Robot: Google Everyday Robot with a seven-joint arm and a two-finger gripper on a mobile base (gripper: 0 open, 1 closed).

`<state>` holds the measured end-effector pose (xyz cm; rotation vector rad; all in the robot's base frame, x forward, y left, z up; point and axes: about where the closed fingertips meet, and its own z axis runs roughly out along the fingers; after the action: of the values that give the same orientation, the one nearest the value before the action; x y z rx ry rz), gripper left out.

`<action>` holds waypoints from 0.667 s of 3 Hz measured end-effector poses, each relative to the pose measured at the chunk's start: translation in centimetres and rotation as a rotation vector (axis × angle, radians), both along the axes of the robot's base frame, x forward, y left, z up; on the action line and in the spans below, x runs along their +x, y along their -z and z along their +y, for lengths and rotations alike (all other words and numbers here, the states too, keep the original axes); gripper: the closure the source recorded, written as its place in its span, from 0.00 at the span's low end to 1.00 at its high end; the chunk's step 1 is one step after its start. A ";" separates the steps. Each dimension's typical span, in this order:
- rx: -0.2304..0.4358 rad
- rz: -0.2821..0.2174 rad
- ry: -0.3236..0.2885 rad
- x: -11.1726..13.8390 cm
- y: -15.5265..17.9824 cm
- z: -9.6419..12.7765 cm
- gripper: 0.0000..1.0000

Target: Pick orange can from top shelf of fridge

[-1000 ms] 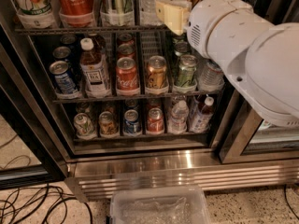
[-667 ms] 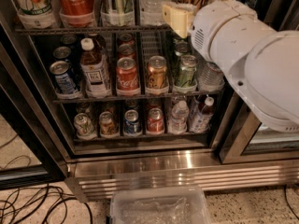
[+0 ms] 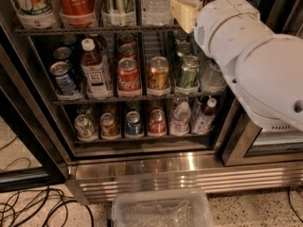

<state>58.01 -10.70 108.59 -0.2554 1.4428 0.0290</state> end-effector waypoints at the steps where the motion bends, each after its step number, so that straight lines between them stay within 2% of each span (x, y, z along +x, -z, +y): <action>1: -0.002 -0.035 0.022 1.2 -0.7 -0.2 0.31; 2: 0.010 -0.062 0.038 2.3 -0.9 -0.4 0.31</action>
Offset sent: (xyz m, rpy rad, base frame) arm 0.0422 -0.0106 0.0025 0.0348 -0.0844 -0.0606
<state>60.35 -11.09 109.52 -0.2189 1.3852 -0.0020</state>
